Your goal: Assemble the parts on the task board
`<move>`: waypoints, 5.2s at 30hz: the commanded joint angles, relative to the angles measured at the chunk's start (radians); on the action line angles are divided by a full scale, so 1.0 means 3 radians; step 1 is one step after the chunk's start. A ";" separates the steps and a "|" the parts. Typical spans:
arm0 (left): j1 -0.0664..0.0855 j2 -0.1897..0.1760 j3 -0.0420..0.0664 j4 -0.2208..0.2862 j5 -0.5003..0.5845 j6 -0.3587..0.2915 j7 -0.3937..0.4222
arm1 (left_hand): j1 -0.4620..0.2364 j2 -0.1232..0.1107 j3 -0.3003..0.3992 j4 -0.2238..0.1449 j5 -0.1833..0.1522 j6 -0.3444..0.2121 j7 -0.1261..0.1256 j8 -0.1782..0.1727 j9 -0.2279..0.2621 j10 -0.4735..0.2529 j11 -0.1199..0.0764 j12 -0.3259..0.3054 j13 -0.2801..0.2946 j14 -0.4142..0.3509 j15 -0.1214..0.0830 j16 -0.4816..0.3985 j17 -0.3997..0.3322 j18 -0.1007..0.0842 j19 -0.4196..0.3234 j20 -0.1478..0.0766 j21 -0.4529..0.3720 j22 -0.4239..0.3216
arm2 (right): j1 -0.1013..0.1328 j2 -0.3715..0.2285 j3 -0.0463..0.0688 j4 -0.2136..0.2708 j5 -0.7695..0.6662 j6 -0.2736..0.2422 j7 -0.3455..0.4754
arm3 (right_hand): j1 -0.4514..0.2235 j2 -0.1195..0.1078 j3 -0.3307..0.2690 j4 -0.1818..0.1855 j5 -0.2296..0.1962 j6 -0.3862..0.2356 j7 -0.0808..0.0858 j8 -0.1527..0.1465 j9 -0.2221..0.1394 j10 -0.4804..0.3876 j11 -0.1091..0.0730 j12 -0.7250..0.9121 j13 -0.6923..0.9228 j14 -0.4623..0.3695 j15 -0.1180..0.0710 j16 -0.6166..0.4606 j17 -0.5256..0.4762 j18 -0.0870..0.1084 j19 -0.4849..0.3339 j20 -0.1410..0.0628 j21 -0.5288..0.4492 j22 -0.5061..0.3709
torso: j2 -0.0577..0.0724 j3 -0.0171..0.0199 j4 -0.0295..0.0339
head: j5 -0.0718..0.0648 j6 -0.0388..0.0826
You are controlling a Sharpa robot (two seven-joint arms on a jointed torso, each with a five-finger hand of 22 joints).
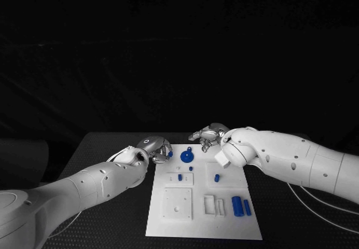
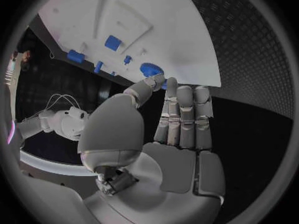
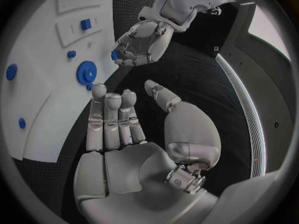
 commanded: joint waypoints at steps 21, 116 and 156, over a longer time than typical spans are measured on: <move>0.0224 -0.0514 0.0072 0.1170 0.0105 0.0074 -0.0188 | -0.0021 -0.0035 -0.0002 0.0047 -0.0035 0.0103 0.0073 0.0109 0.0607 0.0032 -0.0002 -0.0036 0.0010 0.0022 -0.0012 -0.0029 0.0007 0.0050 0.0022 -0.0236 -0.0001 0.0055 | -0.0063 0.0110 -0.0079 -0.0046 0.0353 -0.0070 -0.0108 | -0.0035 -0.0050 0.0010 0.0018 -0.0032 0.0004 0.0025 -0.0018 -0.0004 -0.0021 0.0002 -0.0029 0.0018 -0.0008 -0.0019 0.0011 0.0004 0.0048 -0.0031 0.0001 0.0022 0.0052 | 0.0007 -0.0003 0.0003 | 0.0014 0.0058; 0.0255 -0.0518 0.0080 0.1344 0.0106 0.0111 -0.0263 | 0.0004 -0.0042 0.0010 0.0068 -0.0034 0.0089 0.0075 0.0094 0.0610 0.0051 -0.0003 -0.0071 0.0024 0.0044 -0.0014 -0.0060 0.0007 0.0055 0.0041 -0.0241 -0.0015 0.0049 | -0.0130 0.0001 -0.0070 0.0070 0.0292 -0.0014 0.0173 | 0.0368 0.0391 0.0800 -0.0217 -0.0620 0.0498 -0.0145 0.0248 0.0246 0.0089 -0.0155 -0.0140 0.0243 -0.0007 -0.0127 0.0093 0.0061 0.0048 -0.0063 -0.0003 0.0157 0.0061 | 0.0009 0.0004 -0.0008 | 0.0050 0.0044; 0.0490 -0.1001 0.0075 0.1738 0.1789 0.1274 0.0116 | -0.0357 0.0055 -0.0355 0.0313 -0.0994 -0.0217 0.0214 0.0013 0.0626 -0.0005 0.0161 -0.0866 -0.0211 -0.0118 0.0155 -0.0531 -0.0014 0.0079 -0.0161 -0.0062 -0.0356 -0.0001 | -0.0133 -0.0183 -0.0020 0.0276 -0.1454 0.1046 0.0484 | 0.0362 0.0424 0.0745 -0.0226 -0.0639 0.0454 -0.0145 0.0257 0.0324 0.0065 -0.0155 -0.0170 0.0269 -0.0045 -0.0140 0.0092 0.0066 0.0048 -0.0092 -0.0010 0.0172 0.0057 | 0.0011 0.0003 -0.0009 | 0.0041 0.0075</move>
